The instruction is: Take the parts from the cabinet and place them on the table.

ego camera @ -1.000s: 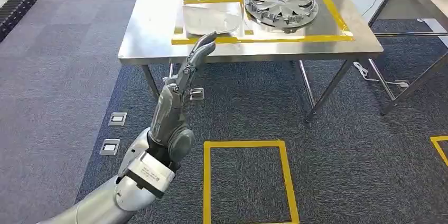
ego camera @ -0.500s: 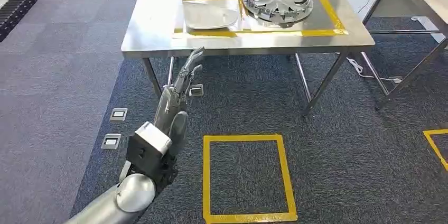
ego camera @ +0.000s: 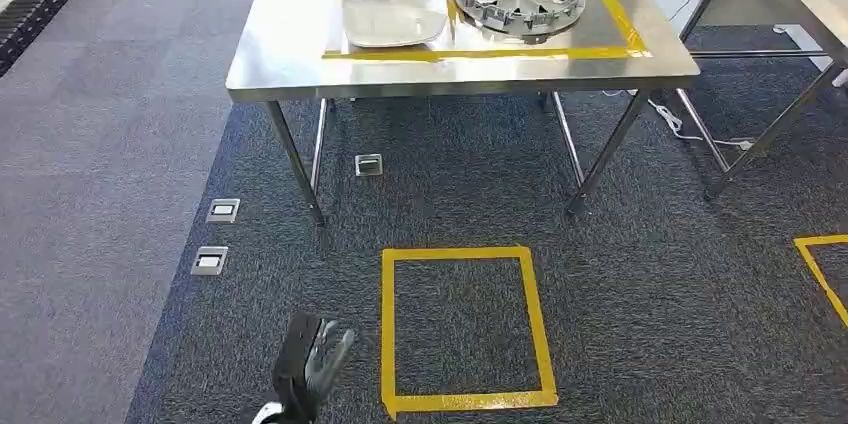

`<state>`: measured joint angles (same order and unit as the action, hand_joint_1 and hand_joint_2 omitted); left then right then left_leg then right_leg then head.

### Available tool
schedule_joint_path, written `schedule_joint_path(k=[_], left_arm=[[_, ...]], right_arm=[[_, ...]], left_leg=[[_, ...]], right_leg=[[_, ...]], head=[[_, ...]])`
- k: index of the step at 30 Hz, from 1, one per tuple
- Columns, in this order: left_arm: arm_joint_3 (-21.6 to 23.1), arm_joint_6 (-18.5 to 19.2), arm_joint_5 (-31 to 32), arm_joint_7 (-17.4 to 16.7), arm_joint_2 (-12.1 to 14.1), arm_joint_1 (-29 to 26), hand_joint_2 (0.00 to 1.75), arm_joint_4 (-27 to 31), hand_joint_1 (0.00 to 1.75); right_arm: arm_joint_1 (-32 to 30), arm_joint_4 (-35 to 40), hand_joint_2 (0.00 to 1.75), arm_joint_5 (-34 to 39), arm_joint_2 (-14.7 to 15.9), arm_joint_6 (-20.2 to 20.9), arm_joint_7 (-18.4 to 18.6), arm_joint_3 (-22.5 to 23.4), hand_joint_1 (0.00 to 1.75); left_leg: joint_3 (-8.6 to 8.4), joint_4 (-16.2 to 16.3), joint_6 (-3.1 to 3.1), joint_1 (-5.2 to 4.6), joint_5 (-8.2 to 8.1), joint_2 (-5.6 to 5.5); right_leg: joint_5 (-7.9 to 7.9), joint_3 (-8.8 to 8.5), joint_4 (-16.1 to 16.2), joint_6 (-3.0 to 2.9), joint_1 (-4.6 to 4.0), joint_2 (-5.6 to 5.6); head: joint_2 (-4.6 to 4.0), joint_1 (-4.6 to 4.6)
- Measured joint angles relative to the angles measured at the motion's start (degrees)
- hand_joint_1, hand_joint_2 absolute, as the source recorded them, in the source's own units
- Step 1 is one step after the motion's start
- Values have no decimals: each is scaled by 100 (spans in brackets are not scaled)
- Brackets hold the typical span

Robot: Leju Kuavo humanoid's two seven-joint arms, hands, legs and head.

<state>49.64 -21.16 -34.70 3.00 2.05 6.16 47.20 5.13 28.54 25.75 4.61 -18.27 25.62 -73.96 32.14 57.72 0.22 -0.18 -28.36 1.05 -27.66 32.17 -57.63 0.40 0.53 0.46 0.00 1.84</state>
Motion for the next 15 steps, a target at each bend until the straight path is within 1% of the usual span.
schedule_joint_path(k=[1,2,3,4,5,6,7,8,9,10,11,12,13,14,15], left_arm=[[7,-44,-77,-205,-4,-120,175,-276,0],[11,-66,-127,-382,-15,-199,175,-511,0],[15,-94,-171,-540,-28,-254,175,-776,0],[18,-101,-208,-657,-39,-292,175,-983,0],[24,-111,-273,-810,-55,-319,175,-1168,0],[29,-118,-368,-987,-74,-343,175,-1335,0],[29,-125,-472,-1157,-98,-356,175,-1511,0],[29,-120,-530,-1254,-114,-362,175,-1617,0],[29,-114,-573,-1325,-133,-360,175,-1723,0],[29,-109,-604,-1361,-153,-354,175,-1792,0],[29,-98,-628,-1384,-187,-340,175,-1870,0],[31,-98,-639,-1387,-206,-336,175,-1955,0],[33,-96,-641,-1389,-230,-344,175,-2025,0],[37,-96,-643,-1389,-240,-348,175,-2095,0],[37,-96,-643,-1387,-262,-352,175,-2148,0]], right_arm=[[10,9,0,33,4,-55,13,-2,0],[22,16,0,48,7,-112,13,-2,0],[26,33,0,74,7,-147,15,-2,0],[21,46,175,96,7,-169,20,-2,0],[15,46,175,111,9,-211,39,-4,0],[14,46,175,140,9,-261,61,-4,0],[15,46,175,173,9,-302,85,-7,0],[17,46,175,193,9,-313,116,-9,0],[18,46,175,238,7,-311,136,-9,0],[19,46,175,267,4,-293,153,-9,0],[22,46,175,297,6,-271,160,-9,0],[29,46,175,304,7,-245,162,-9,0],[29,46,175,319,7,-227,162,-11,0],[27,46,175,328,7,-217,162,-13,0],[22,46,175,328,7,-203,162,-15,0]], left_leg=[[26,55,40,10,-117,-33],[117,274,75,19,-326,-52],[274,689,104,38,-578,-56],[447,1136,124,49,-788,-55],[592,1513,139,56,-928,-55],[643,1676,149,67,-939,-55],[548,1549,152,82,-810,-54],[359,1214,149,92,-608,-54],[75,694,142,100,-366,-54],[-197,218,131,108,-197,-55],[-281,37,117,96,-317,-65],[-257,17,59,83,-271,-81],[-232,27,33,67,-259,-82],[-225,30,-6,47,-246,-83],[-210,1,-64,52,-205,-81]], right_leg=[[34,-12,36,-51,26,-10],[52,0,46,-79,29,-16],[60,16,42,-93,29,-24],[62,28,33,-96,26,-40],[64,45,20,-97,25,-54],[65,68,-1,-97,26,-66],[67,87,-22,-94,28,-68],[70,104,-43,-87,32,-68],[74,112,-61,-71,35,-68],[79,114,-74,-52,36,-68],[87,127,-87,-3,4,-66],[101,144,-97,42,-1,-62],[128,143,-79,82,7,-64],[154,136,-52,123,24,-64],[181,137,-39,166,27,-61]], head=[[0,0],[0,-46],[0,-74],[0,-79],[0,-81],[0,-83],[0,-85],[0,-87],[0,-89],[0,-94],[0,-96],[0,-89],[0,-83],[0,-85],[0,-90]])
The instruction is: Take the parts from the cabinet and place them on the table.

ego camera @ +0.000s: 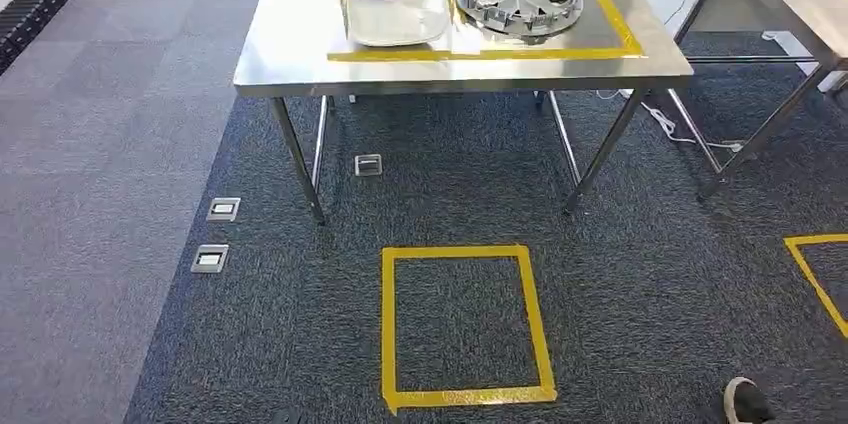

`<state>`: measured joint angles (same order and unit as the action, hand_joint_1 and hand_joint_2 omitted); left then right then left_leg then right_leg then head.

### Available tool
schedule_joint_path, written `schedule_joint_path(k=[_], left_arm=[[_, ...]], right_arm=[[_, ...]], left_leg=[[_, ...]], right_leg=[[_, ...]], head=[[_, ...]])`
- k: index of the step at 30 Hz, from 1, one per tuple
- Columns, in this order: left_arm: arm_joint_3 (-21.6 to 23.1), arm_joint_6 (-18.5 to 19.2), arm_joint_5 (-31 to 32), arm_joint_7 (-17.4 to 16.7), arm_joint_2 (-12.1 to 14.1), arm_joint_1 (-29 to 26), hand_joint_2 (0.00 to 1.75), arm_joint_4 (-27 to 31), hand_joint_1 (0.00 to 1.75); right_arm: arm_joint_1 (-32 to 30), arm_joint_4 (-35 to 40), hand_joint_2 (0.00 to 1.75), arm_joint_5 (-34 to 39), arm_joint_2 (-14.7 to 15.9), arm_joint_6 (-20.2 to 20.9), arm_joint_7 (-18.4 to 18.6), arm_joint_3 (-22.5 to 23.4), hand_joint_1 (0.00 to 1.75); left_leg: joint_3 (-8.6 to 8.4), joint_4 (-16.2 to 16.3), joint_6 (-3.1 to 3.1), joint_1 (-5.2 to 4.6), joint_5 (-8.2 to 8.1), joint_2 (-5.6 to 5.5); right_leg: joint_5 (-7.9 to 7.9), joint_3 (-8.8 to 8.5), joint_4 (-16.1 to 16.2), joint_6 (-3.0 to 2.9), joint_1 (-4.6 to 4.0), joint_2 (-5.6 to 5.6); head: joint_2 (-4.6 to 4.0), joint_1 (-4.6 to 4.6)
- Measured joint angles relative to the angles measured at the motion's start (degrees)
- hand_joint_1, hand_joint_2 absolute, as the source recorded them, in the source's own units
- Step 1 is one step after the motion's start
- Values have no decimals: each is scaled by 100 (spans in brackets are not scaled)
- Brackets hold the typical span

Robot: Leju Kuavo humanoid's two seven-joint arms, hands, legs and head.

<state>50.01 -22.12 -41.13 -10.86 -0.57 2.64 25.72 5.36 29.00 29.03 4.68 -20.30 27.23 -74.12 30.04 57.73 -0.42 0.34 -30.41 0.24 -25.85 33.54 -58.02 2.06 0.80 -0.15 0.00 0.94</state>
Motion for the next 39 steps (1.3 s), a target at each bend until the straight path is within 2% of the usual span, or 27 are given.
schedule_joint_path(k=[1,2,4,5,6,7,8,10,11,12,15,16,17,18,19,20,21,22,30,39], left_arm=[[2,0,0,0,-22,15,175,-52,0],[2,0,0,6,-42,27,175,-107,0],[11,0,-4,41,-72,37,175,-216,0],[28,-13,-15,74,-85,35,175,-256,0],[48,-22,-15,103,-85,36,175,-293,0],[48,-17,-4,122,-87,35,175,-308,0],[37,-2,41,148,-87,37,175,-314,0],[-37,70,173,192,-100,52,175,-315,0],[-70,114,257,216,-109,64,0,-315,0],[-100,153,325,227,-111,76,0,-315,0],[-273,288,577,284,-114,55,0,-315,0],[-350,332,658,306,-107,35,0,-317,0],[-409,367,735,321,-107,4,0,-319,0],[-492,411,816,339,-105,-23,0,-323,0],[-575,464,914,361,-96,-56,0,-328,0],[-660,509,992,376,-90,-91,0,-330,0],[-743,553,1076,396,-87,-133,0,-330,0],[-839,603,1169,418,-85,-160,0,-330,0],[-1578,964,1831,566,-50,-389,0,-330,0],[-2479,1375,2590,737,0,-635,0,-330,0]], right_arm=[[-1,0,175,0,2,0,0,0,0],[-2,0,175,17,4,9,2,-4,0],[1,0,175,98,2,61,-8,-4,0],[-7,0,175,177,2,83,-44,-4,0],[-24,0,175,232,2,96,-77,0,0],[-62,-4,175,251,9,111,-120,37,0],[-110,-17,175,251,13,124,-166,107,0],[-186,-57,175,173,13,190,-262,275,0],[-215,-74,0,125,20,227,-303,343,0],[-244,-90,0,64,20,262,-352,415,0],[-395,-127,0,-126,17,382,-502,725,0],[-434,-133,0,-190,11,420,-555,829,0],[-439,-142,0,-254,15,450,-603,936,0],[-436,-144,0,-319,9,487,-663,1050,0],[-454,-144,0,-396,-11,542,-719,1198,0],[-488,-149,0,-452,-26,575,-769,1322,0],[-519,-151,0,-512,-35,608,-813,1430,0],[-540,-155,0,-586,-35,658,-872,1580,0],[-745,-203,0,-1101,-57,964,-1285,2621,0],[-968,-260,0,-1701,-118,1309,-1751,3854,0]], left_leg=[[4,-30,-56,37,47,14],[29,-31,-86,30,68,18],[70,-30,-133,12,99,27],[96,-28,-145,-1,115,31],[121,-21,-147,-13,128,34],[142,-14,-148,-22,140,33],[150,-4,-145,-32,143,30],[137,13,-135,-42,142,27],[150,17,-99,-56,144,32],[180,53,-64,-80,148,30],[224,39,33,-52,201,43],[240,68,65,-48,146,26],[267,168,113,-48,18,12],[339,346,132,-44,-177,12],[216,38,-111,-43,-104,20],[238,70,-118,-40,261,-7],[187,22,39,-37,97,-15],[184,30,82,-22,177,-12],[197,27,82,-23,163,-13],[199,27,69,-31,137,-13]], right_leg=[[-67,23,-31,27,17,5],[-257,77,-188,46,14,12],[-789,370,-1005,66,16,15],[-970,514,-1420,72,16,16],[-1022,573,-1638,69,17,16],[-945,503,-1599,61,15,17],[-774,329,-1335,42,11,17],[-327,-238,-353,-33,-15,17],[-367,-385,-77,-72,-42,16],[-360,-416,50,-80,-45,13],[-341,-353,48,-165,-75,20],[-294,-359,110,-229,-7,-10],[-274,-351,121,-254,-13,-18],[-318,-332,97,-221,-64,-5],[-333,-311,43,-210,-68,30],[-377,-317,15,-209,-84,19],[-382,-332,11,-209,-88,18],[-385,-336,-2,-215,-87,12],[-396,-335,-5,-227,-87,9],[-411,-339,10,-206,-79,10]], head=[[0,4],[0,41],[0,79],[0,77],[0,79],[0,79],[0,79],[0,81],[0,74],[0,81],[0,79],[0,79],[0,57],[0,17],[0,-20],[2,-22],[0,-17],[2,-39],[0,-33],[0,-35]])
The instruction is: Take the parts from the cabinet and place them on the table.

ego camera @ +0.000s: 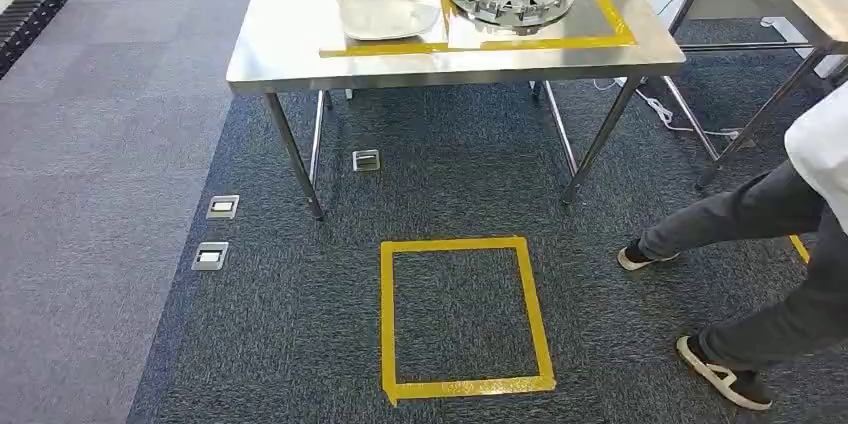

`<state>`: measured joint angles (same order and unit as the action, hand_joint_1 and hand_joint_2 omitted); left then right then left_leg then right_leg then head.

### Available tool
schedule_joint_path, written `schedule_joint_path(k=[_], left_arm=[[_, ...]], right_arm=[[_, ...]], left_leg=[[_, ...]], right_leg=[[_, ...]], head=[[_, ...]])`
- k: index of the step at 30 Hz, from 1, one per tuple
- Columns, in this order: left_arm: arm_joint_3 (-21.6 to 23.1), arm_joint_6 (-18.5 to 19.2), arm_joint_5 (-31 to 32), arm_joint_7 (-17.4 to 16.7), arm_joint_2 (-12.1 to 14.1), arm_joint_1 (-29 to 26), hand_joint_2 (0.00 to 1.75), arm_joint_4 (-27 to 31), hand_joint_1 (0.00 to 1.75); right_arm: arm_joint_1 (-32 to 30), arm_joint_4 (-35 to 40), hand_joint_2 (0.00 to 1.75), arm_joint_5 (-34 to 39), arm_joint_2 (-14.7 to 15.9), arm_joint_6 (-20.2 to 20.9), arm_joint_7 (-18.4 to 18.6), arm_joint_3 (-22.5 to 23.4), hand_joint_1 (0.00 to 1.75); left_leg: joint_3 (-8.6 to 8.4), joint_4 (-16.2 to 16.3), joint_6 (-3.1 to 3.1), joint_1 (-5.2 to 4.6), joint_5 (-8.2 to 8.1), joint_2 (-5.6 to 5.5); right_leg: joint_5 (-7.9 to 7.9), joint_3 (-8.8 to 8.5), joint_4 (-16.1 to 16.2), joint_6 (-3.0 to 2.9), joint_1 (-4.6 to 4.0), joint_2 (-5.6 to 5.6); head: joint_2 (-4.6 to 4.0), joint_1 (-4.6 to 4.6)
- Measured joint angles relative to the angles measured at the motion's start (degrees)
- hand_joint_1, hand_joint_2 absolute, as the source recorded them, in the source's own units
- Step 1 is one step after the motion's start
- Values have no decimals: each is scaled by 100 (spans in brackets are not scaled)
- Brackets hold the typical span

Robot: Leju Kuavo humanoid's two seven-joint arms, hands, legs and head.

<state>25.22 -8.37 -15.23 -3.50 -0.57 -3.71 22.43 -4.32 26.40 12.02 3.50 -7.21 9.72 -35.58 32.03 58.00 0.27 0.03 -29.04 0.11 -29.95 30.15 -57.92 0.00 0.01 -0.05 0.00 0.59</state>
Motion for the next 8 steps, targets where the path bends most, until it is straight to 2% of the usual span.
schedule_joint_path(k=[8], left_arm=[[-843,365,670,151,48,-223,0,0,0]], right_arm=[[-206,-79,0,-520,-66,319,-417,1139,0]], left_leg=[[-1,0,-7,-2,-5,0]], right_leg=[[-3,-4,6,5,3,0]], head=[[0,0]])
